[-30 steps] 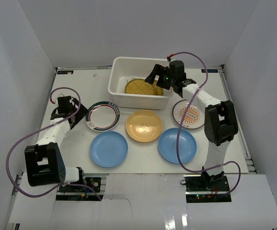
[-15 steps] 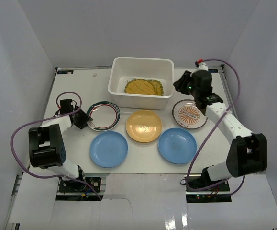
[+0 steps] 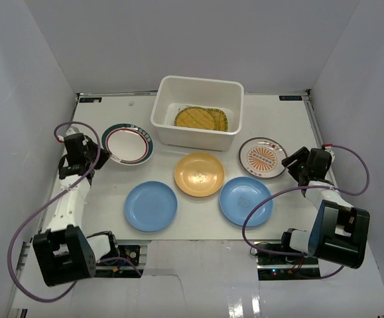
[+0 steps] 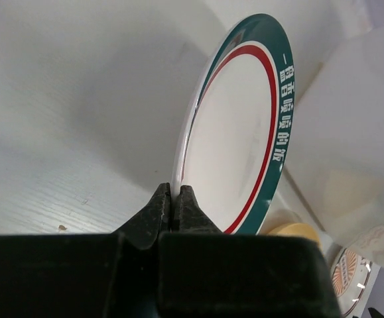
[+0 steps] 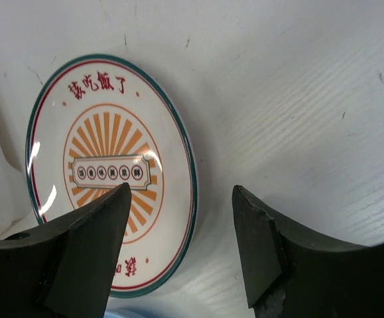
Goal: Place the plates into the plastic bin on the countertop
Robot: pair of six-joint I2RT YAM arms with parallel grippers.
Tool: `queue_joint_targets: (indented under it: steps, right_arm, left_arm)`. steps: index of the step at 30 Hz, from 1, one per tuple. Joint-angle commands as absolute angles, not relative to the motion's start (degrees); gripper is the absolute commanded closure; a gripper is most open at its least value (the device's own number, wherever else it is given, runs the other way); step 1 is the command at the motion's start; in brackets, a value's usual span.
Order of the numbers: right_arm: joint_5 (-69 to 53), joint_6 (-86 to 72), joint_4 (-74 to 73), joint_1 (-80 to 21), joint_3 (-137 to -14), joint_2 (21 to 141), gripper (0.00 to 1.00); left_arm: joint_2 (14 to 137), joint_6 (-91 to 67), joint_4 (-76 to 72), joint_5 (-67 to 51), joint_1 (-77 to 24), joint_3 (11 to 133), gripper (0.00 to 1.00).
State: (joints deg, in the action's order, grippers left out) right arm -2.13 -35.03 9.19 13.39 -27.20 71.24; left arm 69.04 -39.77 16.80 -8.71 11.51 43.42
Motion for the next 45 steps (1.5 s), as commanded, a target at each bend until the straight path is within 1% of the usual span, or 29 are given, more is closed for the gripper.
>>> queue_joint_targets:
  steps: [1,3,4,5,6,7,9,10,11,12,15,20,22,25,26,28,29,30,32,33,34,35,36,38,39,41,42,44,45]
  right_arm:
    - [0.54,-35.95,15.11,14.15,-27.33,72.67,0.32]
    - [-4.82,-37.35,17.22,14.15,-26.99,76.45,0.41]
    - [-6.05,-38.31,18.36,14.24,-26.81,77.68,0.50]
    - [-8.15,-39.45,20.28,14.24,-26.72,80.48,0.53]
    - [-8.96,-40.07,21.00,14.33,-26.89,81.73,0.56]
    - [-9.92,-40.77,21.70,14.41,-27.68,83.04,0.62]
    - [-11.16,-42.44,22.93,14.59,-28.82,84.81,0.70]
    - [-10.81,-42.71,22.94,14.76,-29.18,84.81,0.82]
    - [-9.68,-43.06,22.77,15.03,-29.44,83.77,0.89]
    - [-8.97,-43.85,22.68,15.90,-29.44,82.72,0.92]
    - [-5.28,-44.21,21.11,17.13,-29.88,76.48,0.92]
    - [-0.80,-43.33,16.97,17.67,-33.39,63.21,0.92]
    - [-1.31,-42.72,15.48,17.67,-35.06,59.26,0.92]
    - [-7.10,-41.49,13.27,17.49,-41.82,59.32,0.92]
    - [-11.64,-42.01,14.32,17.32,-44.45,59.50,0.92]
    - [-14.49,-42.01,15.29,15.04,-47.62,61.07,0.92]
    - [-15.55,-40.18,13.29,13.55,-52.42,62.22,0.92]
    - [-15.30,-38.86,11.79,9.01,-55.17,63.44,0.92]
    - [-13.64,-36.31,9.50,3.72,-59.83,67.84,0.92]
    - [-12.84,-34.65,8.19,-1.36,-63.59,69.33,0.92]
    - [-12.31,-34.11,7.91,-3.84,-65.11,72.13,0.92]
    - [-11.35,-33.93,8.00,-5.43,-66.43,73.64,0.92]
    - [-10.73,-33.66,8.00,-8.15,-67.84,75.13,0.92]
    - [-9.85,-33.49,7.39,-10.10,-72.67,80.58,0.92]
    - [-9.93,-33.40,6.51,-11.67,-76.43,84.60,0.92]
    - [-9.58,-32.87,5.37,-13.96,-80.14,88.49,0.92]
    - [-9.32,-32.09,3.71,-14.76,-82.07,92.33,0.92]
    - [-8.27,-31.12,2.12,-17.12,-87.26,95.96,0.92]
    - [-7.65,-30.85,1.24,-17.75,-88.58,97.46,0.92]
  left_arm:
    - [58.91,-40.86,18.80,-3.70,11.60,46.66,1.00]
    - [58.01,-42.18,19.68,-4.56,11.60,48.77,1.00]
    - [58.09,-42.88,19.34,-6.14,11.60,51.04,1.00]
    - [58.27,-44.20,18.47,-8.24,11.60,52.20,1.00]
    - [58.53,-45.25,16.46,-12.96,11.51,53.51,1.00]
    - [59.14,-46.39,14.96,-15.10,11.25,55.96,1.00]
    - [60.20,-48.42,9.70,-20.01,9.51,58.52,1.00]
    - [61.25,-48.86,8.62,-21.26,8.27,60.01,1.00]
    - [63.96,-48.95,7.92,-22.14,6.78,63.60,1.00]
    - [65.64,-46.95,8.17,-21.89,2.50,65.81,1.00]
    - [72.05,-43.43,9.14,-18.82,-7.17,72.32,1.00]
    - [83.04,-40.96,9.40,-15.03,-13.53,78.30,1.00]
    - [88.31,-39.47,9.58,-13.72,-15.29,81.20,1.00]
    - [95.41,-37.71,10.98,-11.96,-17.22,86.21,1.00]
    - [97.36,-36.31,12.29,-10.39,-17.75,87.53,1.00]
    - [103.06,-35.42,13.53,-9.84,-18.02,91.47,1.00]
    - [105.10,-34.64,15.10,-10.10,-18.10,92.89,1.00]
    - [106.86,-34.37,15.73,-10.19,-18.11,94.21,1.00]
    - [111.42,-33.84,17.21,-10.98,-18.28,97.37,1.00]
    - [112.66,-33.23,18.01,-11.42,-18.28,98.51,1.00]
    - [113.72,-32.96,18.54,-11.60,-18.37,100.27,0.97]
    - [114.86,-32.70,18.89,-11.78,-18.28,100.63,0.89]
    - [114.96,-32.35,19.07,-11.95,-18.37,100.81,0.72]
    - [114.44,-31.91,19.25,-11.78,-18.37,100.99,0.55]
    - [113.91,-31.64,19.25,-12.04,-18.37,100.99,0.37]
    - [111.29,-31.64,19.07,-12.39,-18.37,100.64,0.22]
    - [109.96,-31.81,18.90,-12.65,-18.37,100.46,0.11]
    - [106.80,-31.73,18.02,-12.31,-18.37,99.33,0.05]
    - [102.61,-31.64,18.02,-11.61,-18.37,98.71,0.05]
